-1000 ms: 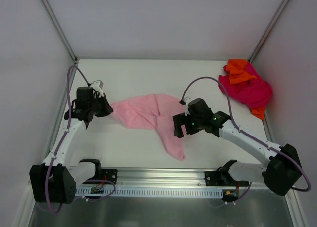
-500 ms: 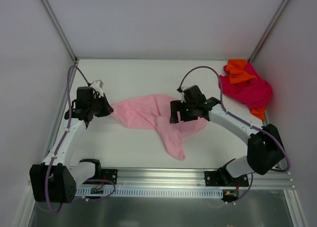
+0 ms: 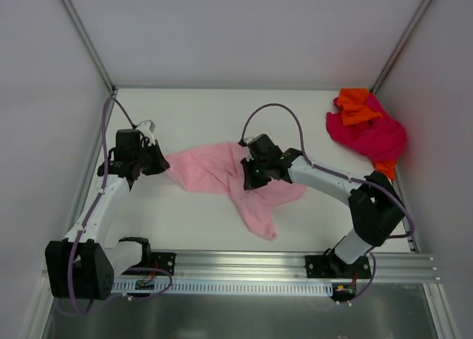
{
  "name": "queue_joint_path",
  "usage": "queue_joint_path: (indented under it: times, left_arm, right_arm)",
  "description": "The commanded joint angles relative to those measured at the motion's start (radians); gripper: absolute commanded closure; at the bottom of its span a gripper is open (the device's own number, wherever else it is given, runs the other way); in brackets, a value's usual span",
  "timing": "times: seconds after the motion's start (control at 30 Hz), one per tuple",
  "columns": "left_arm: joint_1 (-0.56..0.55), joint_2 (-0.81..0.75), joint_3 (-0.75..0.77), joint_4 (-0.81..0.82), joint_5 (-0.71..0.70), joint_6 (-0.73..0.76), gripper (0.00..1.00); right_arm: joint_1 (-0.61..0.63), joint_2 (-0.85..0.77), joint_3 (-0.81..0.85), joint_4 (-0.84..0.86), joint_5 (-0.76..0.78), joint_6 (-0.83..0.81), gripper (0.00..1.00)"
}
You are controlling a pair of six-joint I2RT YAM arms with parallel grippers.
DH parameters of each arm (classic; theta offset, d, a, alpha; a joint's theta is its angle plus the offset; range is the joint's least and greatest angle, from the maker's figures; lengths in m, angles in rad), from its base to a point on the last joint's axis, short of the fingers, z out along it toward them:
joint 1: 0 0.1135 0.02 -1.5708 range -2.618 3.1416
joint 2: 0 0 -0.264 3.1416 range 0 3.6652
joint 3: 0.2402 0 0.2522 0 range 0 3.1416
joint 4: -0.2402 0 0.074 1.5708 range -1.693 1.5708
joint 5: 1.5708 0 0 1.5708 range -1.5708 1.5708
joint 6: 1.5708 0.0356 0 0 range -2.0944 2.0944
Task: Fold and stack the t-shirts
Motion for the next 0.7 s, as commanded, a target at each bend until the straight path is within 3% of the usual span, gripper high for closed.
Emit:
queue_joint_path:
  times: [0.0, 0.1, 0.2, 0.23, 0.3, 0.37, 0.4, 0.43, 0.47, 0.53, 0.67]
  left_arm:
    - [0.009, -0.014, 0.023, 0.008, 0.019, 0.016, 0.98]
    - [0.009, -0.005, 0.031, -0.001, 0.011, 0.013, 0.99]
    - [0.009, -0.002, 0.032, -0.009, 0.008, 0.011, 0.99]
    - [0.009, -0.002, 0.031, -0.011, 0.004, 0.011, 0.99]
    - [0.009, 0.0, 0.034, -0.015, -0.001, 0.013, 0.99]
    - [0.009, 0.001, 0.034, -0.018, -0.004, 0.014, 0.99]
    - [0.009, 0.003, 0.034, -0.018, -0.004, 0.013, 0.99]
    - [0.009, 0.003, 0.034, -0.02, -0.004, 0.013, 0.99]
    - [0.009, 0.001, 0.032, -0.021, -0.003, 0.013, 0.99]
    - [0.009, -0.002, 0.031, -0.021, 0.0, 0.013, 0.99]
    - [0.009, -0.003, 0.029, -0.02, -0.001, 0.013, 0.99]
  right_arm:
    - [0.075, -0.098, 0.092, 0.027, 0.057, -0.037, 0.99]
    - [0.141, -0.161, 0.1, 0.066, 0.039, -0.062, 0.98]
    - [0.196, -0.197, 0.074, 0.107, -0.016, -0.091, 0.83]
    - [0.206, -0.189, 0.059, 0.112, -0.059, -0.091, 0.7]
    - [0.223, -0.162, 0.051, 0.098, -0.113, -0.091, 0.61]
    - [0.241, -0.125, 0.052, 0.057, -0.133, -0.091, 0.36]
    - [0.241, -0.119, 0.054, 0.038, -0.131, -0.103, 0.29]
    - [0.24, -0.114, 0.055, 0.014, -0.069, -0.118, 0.14]
    - [0.234, -0.126, 0.058, -0.023, -0.02, -0.12, 0.1]
    - [0.186, -0.157, 0.048, -0.045, 0.058, -0.105, 0.06]
    - [0.082, -0.177, 0.035, -0.039, -0.015, -0.022, 0.09]
